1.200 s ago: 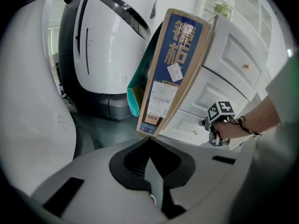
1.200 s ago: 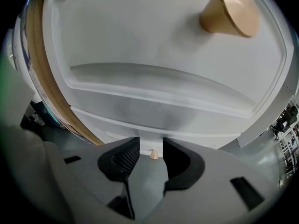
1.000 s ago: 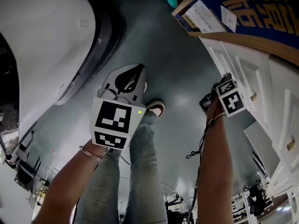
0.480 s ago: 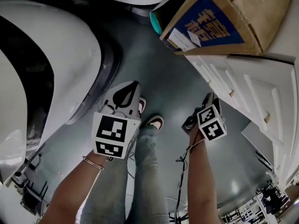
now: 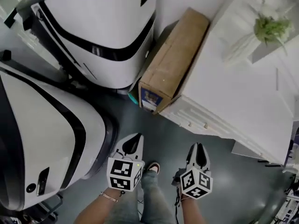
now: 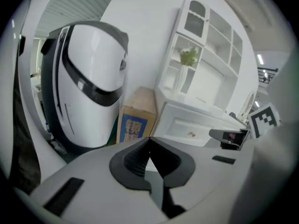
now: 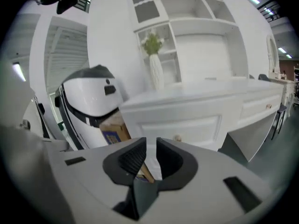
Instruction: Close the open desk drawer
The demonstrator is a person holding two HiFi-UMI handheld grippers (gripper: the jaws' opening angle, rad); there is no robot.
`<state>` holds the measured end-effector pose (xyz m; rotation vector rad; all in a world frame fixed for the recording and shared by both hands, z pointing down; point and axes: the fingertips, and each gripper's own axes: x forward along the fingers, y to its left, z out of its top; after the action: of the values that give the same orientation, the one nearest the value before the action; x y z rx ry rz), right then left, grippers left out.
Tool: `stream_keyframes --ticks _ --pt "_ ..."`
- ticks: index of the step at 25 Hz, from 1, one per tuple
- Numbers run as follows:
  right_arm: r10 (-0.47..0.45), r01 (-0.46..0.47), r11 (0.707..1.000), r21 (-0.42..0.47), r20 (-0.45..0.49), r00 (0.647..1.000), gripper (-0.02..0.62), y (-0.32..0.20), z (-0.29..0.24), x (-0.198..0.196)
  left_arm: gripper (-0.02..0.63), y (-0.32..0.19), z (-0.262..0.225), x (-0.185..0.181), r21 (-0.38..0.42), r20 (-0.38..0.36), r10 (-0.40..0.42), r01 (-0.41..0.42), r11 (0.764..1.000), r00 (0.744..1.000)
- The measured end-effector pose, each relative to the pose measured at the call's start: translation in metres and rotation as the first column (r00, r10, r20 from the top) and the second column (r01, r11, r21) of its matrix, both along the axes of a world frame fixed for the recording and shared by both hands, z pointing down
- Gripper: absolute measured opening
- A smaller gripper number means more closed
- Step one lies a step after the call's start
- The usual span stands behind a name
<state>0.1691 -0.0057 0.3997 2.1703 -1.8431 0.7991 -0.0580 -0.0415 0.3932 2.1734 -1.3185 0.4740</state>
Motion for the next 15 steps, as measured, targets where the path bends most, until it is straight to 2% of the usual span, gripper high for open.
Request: stream_keyframes --ticks 3,7,11,15 --pt "0.03 -0.03 0.993 0.119 -0.003 1.0 0.046 0.013 -0.091 0.018 0.012 -0.004 -0.085 0.032 0.103 -0.022 0.065 -0.062 0.993 0.998" --pt "0.086 -0.084 0.965 0.247 0.004 0.996 0.041 0.032 -0.185 0.052 0.012 -0.014 -0.182 0.062 0.211 -0.074 0.126 -0.108 0.971 0.989" --pt "0.175 -0.161 0.925 0.343 -0.009 0.984 0.009 0.05 -0.259 0.101 0.012 -0.028 -0.251 0.081 0.299 -0.09 0.173 -0.139 0.944 0.981" --pt "0.266 -0.235 0.877 0.42 -0.018 0.964 0.009 0.073 -0.308 0.145 0.012 -0.042 -0.302 0.1 0.381 -0.109 0.23 -0.173 0.908 0.967"
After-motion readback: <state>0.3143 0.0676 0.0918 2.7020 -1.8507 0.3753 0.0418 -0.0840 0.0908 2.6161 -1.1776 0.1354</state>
